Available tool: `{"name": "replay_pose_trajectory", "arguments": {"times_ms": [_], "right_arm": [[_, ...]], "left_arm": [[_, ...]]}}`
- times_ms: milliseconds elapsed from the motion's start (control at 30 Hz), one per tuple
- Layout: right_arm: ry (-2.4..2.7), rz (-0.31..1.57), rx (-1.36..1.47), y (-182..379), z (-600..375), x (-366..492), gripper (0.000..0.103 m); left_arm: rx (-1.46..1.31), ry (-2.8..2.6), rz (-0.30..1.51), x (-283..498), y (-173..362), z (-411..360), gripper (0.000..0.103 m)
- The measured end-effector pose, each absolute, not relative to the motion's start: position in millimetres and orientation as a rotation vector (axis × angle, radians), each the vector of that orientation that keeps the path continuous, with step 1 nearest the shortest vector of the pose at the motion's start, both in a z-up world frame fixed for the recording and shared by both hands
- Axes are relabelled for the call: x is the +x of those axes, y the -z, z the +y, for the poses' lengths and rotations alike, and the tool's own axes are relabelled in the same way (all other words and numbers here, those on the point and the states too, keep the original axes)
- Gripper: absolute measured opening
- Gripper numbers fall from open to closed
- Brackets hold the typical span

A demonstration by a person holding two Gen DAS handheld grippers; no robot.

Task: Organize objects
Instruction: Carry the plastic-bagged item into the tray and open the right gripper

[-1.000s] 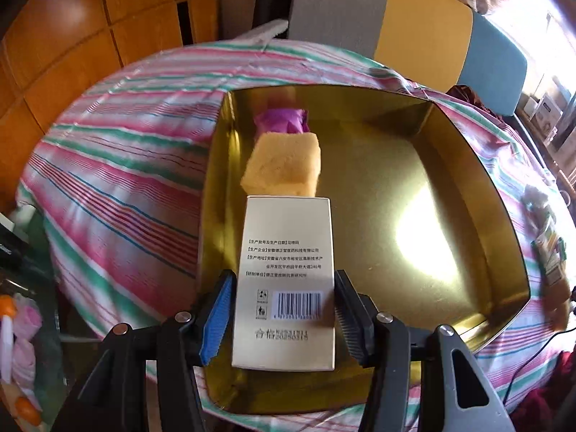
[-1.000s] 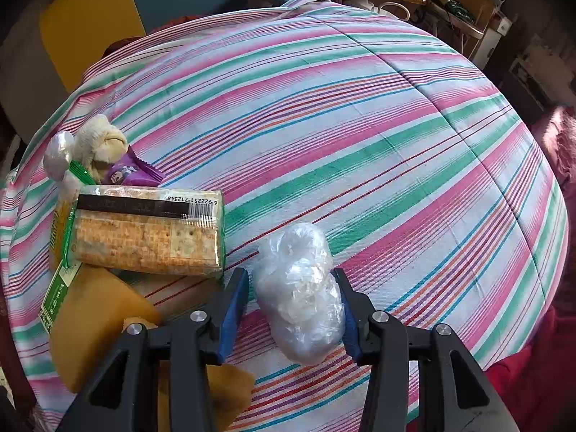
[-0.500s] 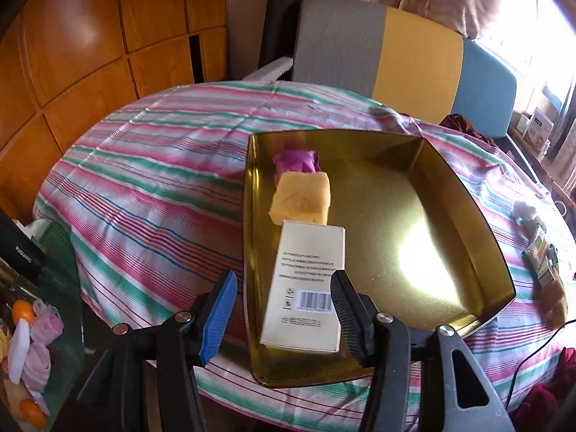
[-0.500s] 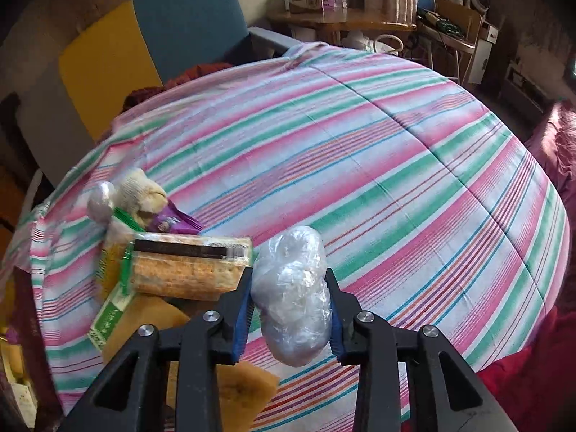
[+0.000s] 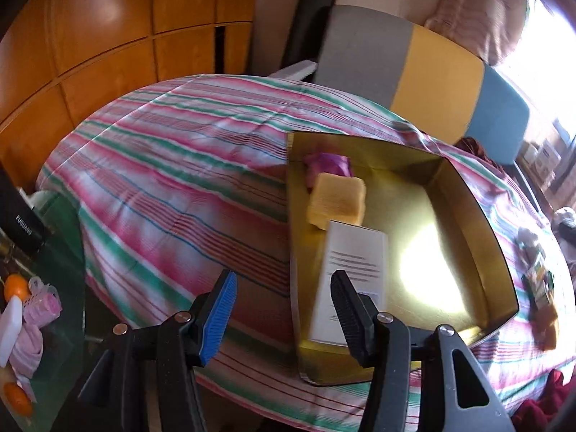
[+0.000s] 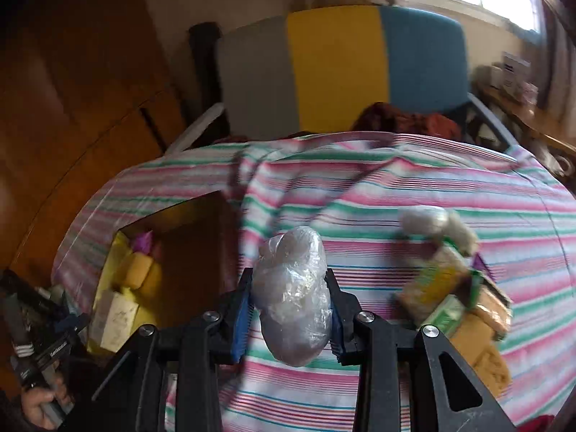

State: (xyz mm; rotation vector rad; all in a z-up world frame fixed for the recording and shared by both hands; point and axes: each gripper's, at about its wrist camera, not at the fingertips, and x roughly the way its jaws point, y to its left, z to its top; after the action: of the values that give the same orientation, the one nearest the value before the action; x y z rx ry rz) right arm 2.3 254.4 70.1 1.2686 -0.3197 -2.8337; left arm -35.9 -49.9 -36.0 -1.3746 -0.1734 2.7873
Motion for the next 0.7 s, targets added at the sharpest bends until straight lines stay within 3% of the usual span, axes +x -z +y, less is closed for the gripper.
{"name": "replay_pose_trajectory", "arguments": {"times_ms": [400,633,700], "right_arm": [[2.374,0.064,1.537,44,44,-65,0.038],[2.239,0.071,1.472,59,2,-58,0.043],[2.246,0.032,1.471,60,7,-60,0.053]], "left_arm": [[-1.416,-2.826,-0.309,-42,44,-91,0.055],[-1.444,-2.804,-0.301,-43,51,-89,0.055],[-1.444,-2.806,-0.296,-43,51,-89,0.055]]}}
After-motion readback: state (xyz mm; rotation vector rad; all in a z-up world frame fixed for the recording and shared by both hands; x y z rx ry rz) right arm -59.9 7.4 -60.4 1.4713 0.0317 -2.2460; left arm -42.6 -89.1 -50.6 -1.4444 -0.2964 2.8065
